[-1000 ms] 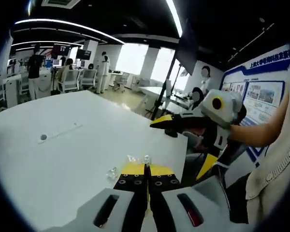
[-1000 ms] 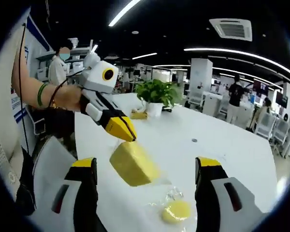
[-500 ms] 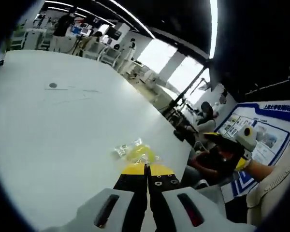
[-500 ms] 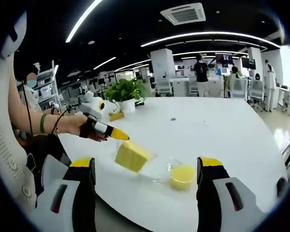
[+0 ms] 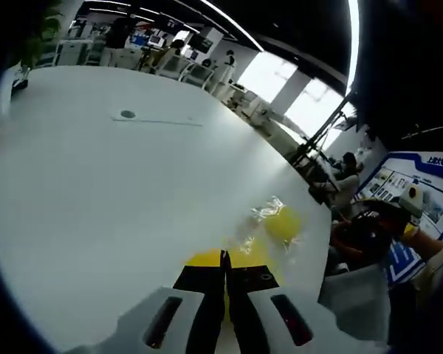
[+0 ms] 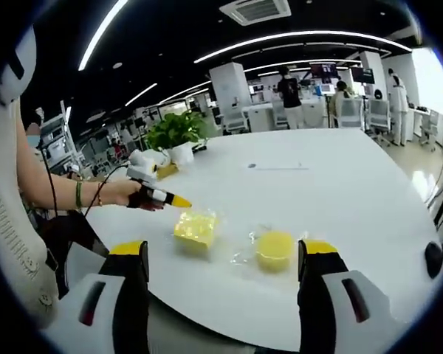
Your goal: Compare the silicone blocks by pressing each to a similar depth, holding the contact briefly, and releasing to observe deformation and rebound differences across the visible hardness samples.
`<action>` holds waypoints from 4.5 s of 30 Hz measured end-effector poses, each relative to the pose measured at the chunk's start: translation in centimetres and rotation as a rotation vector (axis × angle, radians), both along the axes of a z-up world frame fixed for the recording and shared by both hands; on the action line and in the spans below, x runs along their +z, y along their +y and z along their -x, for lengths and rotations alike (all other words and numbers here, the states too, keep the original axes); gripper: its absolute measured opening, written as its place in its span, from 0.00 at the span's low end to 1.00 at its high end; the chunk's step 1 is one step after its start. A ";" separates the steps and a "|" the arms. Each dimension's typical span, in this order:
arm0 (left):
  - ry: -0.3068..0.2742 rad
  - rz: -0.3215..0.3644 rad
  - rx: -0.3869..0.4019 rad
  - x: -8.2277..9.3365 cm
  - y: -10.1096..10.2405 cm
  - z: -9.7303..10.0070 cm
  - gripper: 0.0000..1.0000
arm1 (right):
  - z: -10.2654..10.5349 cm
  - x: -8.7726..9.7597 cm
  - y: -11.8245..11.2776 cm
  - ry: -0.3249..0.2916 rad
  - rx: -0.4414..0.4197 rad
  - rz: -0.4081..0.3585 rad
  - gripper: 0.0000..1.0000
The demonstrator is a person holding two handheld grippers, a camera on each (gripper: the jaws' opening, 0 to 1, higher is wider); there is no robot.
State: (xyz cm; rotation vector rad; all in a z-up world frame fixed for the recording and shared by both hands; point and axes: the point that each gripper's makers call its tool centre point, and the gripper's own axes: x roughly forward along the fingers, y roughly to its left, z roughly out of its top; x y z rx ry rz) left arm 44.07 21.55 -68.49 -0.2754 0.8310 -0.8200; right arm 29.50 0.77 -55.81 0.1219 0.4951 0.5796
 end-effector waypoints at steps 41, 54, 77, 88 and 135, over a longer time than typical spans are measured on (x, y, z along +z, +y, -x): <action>-0.091 0.045 0.204 4.7 4.5 3.1 0.37 | 0.5 0.4 1.1 -0.018 0.055 -0.036 0.73; -0.422 -0.049 0.143 11.6 4.5 12.0 0.57 | 2.8 1.5 1.0 -0.131 0.104 -0.129 0.74; -0.454 -0.043 0.173 12.4 4.6 18.0 0.75 | 5.4 -0.5 2.1 -0.075 0.181 -0.187 0.87; -0.388 0.104 0.230 15.7 1.9 16.1 0.72 | 6.0 -1.0 1.4 -0.063 0.184 -0.222 0.83; 0.460 0.341 0.597 1.3 -16.2 0.2 0.59 | 2.2 -5.2 -4.3 0.036 0.088 -0.432 0.73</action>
